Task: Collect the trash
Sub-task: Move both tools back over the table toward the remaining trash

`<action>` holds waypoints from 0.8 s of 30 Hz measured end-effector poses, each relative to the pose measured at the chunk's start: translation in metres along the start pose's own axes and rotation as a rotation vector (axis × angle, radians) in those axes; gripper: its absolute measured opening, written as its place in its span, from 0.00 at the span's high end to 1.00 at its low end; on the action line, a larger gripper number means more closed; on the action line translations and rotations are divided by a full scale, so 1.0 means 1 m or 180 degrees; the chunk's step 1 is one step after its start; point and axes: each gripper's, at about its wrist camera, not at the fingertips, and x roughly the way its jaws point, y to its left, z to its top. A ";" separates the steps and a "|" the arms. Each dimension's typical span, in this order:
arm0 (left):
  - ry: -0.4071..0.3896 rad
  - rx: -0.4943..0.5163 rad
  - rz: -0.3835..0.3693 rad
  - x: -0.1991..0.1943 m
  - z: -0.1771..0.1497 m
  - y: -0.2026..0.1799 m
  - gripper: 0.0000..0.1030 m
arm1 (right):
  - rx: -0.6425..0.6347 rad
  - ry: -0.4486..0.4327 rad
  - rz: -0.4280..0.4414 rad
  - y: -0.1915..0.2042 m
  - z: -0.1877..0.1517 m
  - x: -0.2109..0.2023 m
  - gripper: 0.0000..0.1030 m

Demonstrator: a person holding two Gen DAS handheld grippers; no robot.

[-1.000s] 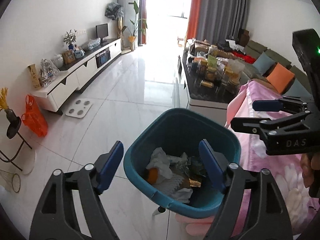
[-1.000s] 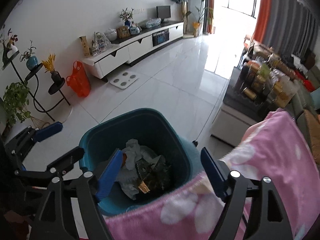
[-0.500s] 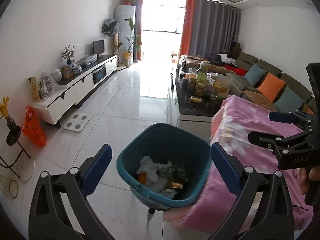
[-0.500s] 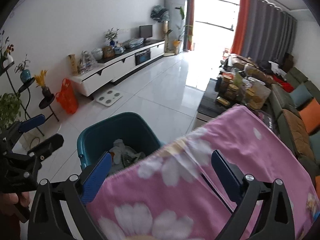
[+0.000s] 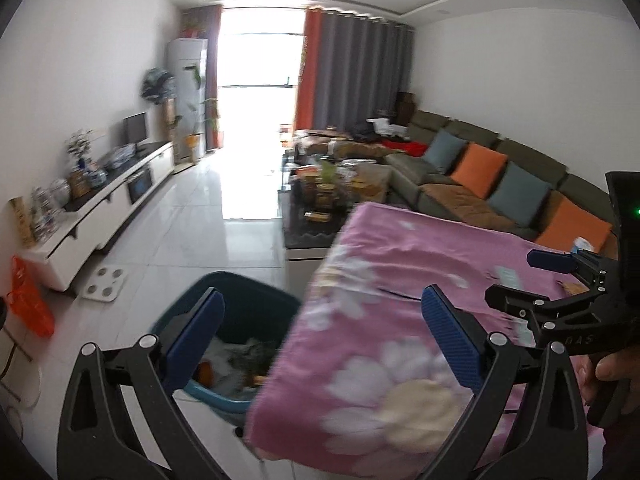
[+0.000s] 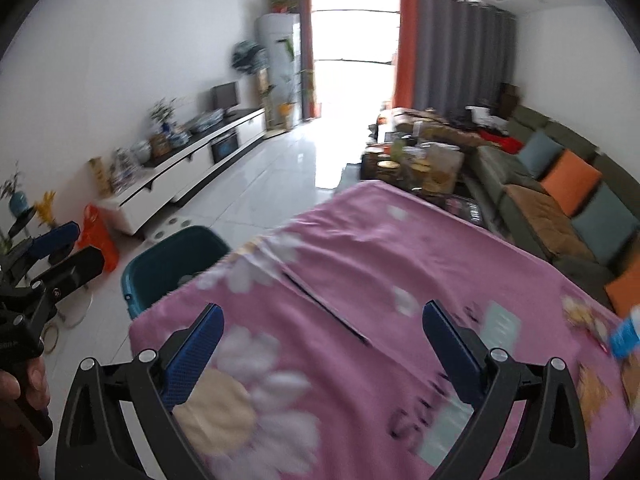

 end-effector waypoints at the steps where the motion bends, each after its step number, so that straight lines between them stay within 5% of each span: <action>1: -0.0010 0.0017 -0.0042 -0.001 -0.001 -0.007 0.06 | 0.0046 -0.0026 -0.0034 -0.007 -0.005 -0.007 0.07; 24: 0.0081 0.0607 -0.1004 -0.018 -0.079 -0.162 0.06 | 0.0928 -0.0568 -0.1285 -0.108 -0.165 -0.161 0.07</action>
